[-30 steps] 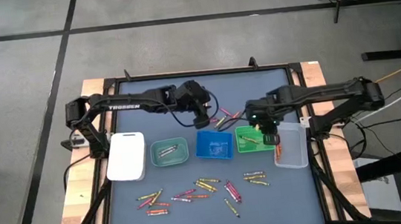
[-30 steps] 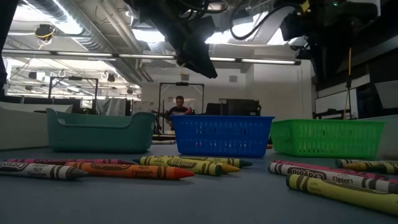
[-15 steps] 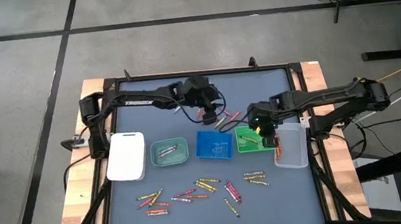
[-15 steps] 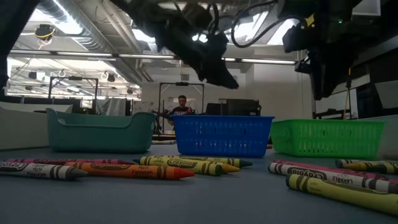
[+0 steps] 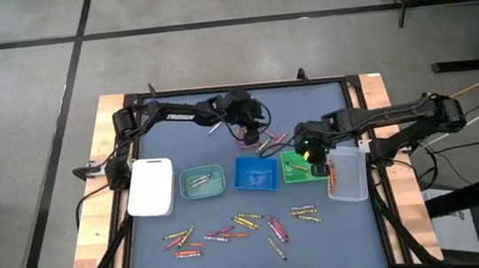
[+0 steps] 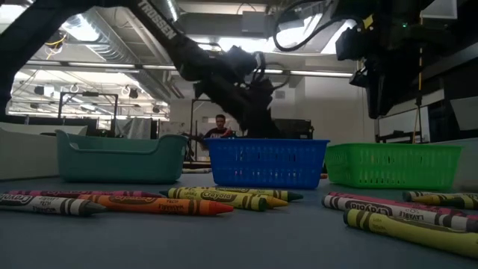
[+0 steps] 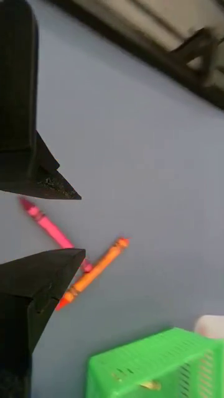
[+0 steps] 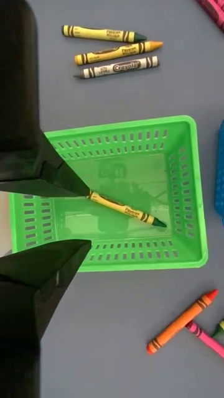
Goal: Sort crayons
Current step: Put the red crayon into the blue bin
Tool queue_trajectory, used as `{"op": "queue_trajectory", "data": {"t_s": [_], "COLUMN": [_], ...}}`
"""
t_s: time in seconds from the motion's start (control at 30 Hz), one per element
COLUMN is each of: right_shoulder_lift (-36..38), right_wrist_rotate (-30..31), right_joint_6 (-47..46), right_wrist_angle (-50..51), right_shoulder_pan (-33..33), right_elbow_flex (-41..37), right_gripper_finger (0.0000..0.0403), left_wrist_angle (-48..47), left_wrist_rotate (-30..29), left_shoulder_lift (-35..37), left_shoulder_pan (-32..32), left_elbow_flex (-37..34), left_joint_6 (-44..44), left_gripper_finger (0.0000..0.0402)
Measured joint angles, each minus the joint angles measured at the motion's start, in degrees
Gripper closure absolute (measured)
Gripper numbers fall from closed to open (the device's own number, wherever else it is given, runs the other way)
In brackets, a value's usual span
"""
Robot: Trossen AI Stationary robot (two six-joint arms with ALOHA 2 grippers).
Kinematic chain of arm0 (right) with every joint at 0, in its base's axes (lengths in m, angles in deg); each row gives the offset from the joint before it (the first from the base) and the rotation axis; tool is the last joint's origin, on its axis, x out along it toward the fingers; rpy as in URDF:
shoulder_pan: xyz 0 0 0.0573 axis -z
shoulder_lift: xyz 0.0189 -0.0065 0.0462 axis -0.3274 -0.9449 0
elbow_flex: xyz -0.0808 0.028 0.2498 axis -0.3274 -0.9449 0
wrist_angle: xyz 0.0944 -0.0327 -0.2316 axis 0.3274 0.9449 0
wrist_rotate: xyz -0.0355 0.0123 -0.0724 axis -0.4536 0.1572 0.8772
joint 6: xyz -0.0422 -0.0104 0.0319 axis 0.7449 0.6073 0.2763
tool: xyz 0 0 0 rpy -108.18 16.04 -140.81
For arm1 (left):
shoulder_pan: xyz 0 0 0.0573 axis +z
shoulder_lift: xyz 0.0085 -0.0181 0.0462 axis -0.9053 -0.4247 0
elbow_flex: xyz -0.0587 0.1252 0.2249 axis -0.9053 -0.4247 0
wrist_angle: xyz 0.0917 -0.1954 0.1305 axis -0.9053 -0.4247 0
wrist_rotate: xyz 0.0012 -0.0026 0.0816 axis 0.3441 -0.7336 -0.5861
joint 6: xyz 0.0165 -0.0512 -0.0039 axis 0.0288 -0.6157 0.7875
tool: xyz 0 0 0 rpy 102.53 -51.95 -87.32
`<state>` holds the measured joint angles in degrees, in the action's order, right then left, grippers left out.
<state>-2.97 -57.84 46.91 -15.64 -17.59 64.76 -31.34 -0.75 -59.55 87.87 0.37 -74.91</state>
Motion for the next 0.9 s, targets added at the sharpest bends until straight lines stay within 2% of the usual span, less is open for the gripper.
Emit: {"op": "queue_trajectory", "data": {"t_s": [0.1,0.4,0.6,0.9], "right_shoulder_lift": [0.0,0.0,0.0,0.0], "right_wrist_rotate": [0.0,0.0,0.0,0.0], "right_joint_6": [0.0,0.0,0.0,0.0], "right_wrist_angle": [-0.1,-0.5,-1.4,-1.4], "right_shoulder_pan": [0.0,0.0,0.0,0.0], "right_elbow_flex": [0.0,0.0,0.0,0.0], "right_gripper_finger": [0.0283,0.0283,0.0283,0.0283], "left_wrist_angle": [-3.4,-16.7,-20.5,-23.9], "left_wrist_rotate": [1.7,1.8,1.5,-5.0], "left_shoulder_lift": [0.0,0.0,0.0,0.0], "left_shoulder_pan": [0.5,-1.6,-3.8,-6.2], "left_elbow_flex": [0.0,0.0,0.0,0.0], "left_joint_6": [-0.3,1.7,3.0,3.1], "left_gripper_finger": [0.028,0.028,0.028,0.028]}}
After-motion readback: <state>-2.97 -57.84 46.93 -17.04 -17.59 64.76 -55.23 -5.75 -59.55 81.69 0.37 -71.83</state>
